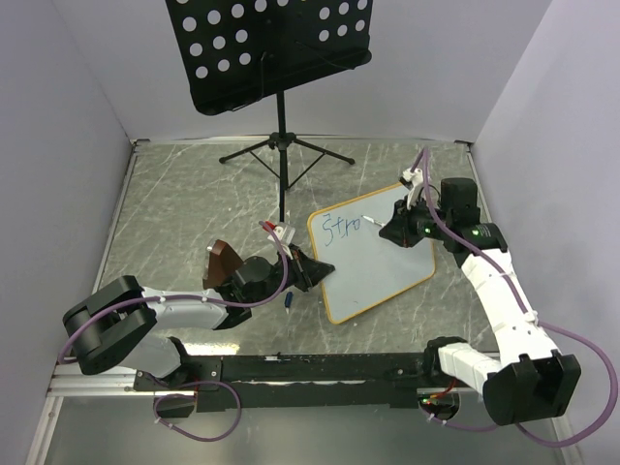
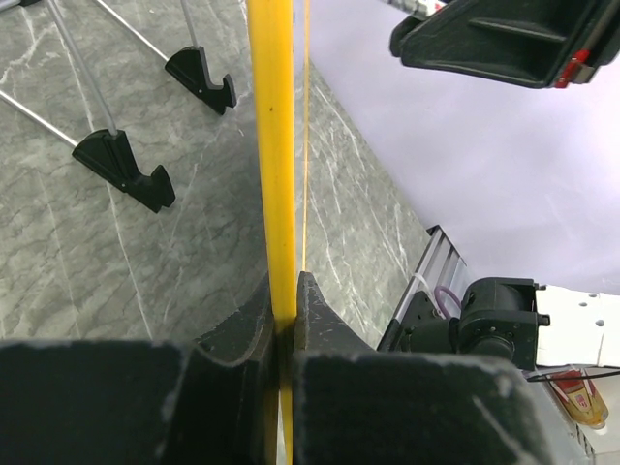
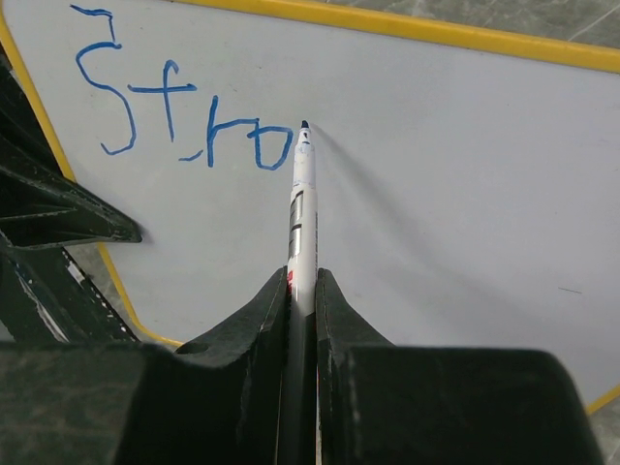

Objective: Write a sentence on the whiteboard

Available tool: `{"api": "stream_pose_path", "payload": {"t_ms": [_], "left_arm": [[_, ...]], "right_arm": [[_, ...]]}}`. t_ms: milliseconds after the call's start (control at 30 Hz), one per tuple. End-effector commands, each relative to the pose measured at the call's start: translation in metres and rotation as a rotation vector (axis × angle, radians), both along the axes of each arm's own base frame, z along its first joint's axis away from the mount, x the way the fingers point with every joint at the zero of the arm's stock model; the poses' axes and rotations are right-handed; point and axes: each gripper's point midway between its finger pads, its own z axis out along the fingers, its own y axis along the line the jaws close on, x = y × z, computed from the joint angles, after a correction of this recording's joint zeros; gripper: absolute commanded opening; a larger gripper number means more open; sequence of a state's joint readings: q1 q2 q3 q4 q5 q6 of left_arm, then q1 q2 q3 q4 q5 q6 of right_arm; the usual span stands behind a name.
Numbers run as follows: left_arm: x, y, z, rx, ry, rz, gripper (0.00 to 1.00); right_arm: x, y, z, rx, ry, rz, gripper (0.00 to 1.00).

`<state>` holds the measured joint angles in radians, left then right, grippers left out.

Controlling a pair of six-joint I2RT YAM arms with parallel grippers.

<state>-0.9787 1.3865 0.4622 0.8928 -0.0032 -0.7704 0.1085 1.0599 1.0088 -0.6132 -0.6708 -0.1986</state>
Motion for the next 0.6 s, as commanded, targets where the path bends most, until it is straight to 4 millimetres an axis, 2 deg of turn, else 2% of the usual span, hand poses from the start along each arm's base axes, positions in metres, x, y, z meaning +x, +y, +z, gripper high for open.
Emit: {"api": "stream_pose_path", "payload": {"t_ms": [0, 200, 567], "left_arm": [[0.001, -0.008, 0.046, -0.107, -0.118, -0.028, 0.01], [0.001, -0.008, 0.047, -0.107, -0.120, -0.024, 0.01], [0.004, -0.005, 0.044, -0.105, -0.111, -0.006, 0.01]], "right_arm": [[0.010, 0.000, 0.002, 0.009, -0.022, -0.004, 0.00], [0.004, 0.000, -0.008, 0.003, 0.001, 0.009, 0.00], [-0.019, -0.002, -0.021, -0.019, 0.025, 0.043, 0.00]]}}
